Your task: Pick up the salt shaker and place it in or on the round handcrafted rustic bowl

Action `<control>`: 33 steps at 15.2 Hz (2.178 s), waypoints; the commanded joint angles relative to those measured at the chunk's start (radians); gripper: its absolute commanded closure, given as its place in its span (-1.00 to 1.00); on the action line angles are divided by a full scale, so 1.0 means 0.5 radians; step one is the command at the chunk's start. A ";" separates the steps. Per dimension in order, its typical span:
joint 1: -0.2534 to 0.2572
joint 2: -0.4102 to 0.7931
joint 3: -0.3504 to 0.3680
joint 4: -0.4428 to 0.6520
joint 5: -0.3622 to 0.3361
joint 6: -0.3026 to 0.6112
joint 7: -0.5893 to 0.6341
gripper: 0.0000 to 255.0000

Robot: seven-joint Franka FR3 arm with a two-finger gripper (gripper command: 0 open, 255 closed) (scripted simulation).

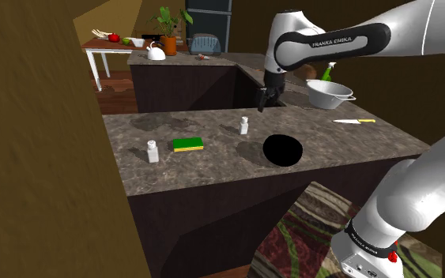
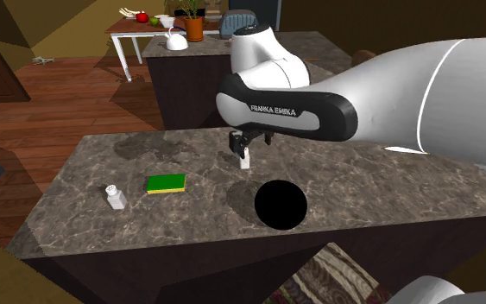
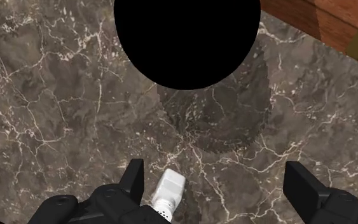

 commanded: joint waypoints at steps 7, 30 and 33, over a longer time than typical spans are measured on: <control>-0.054 0.620 -0.059 0.412 0.005 0.150 -0.029 -1.00; -0.132 1.326 -0.101 0.914 0.044 0.299 -0.070 -1.00; -0.132 1.326 -0.101 0.914 0.044 0.299 -0.070 1.00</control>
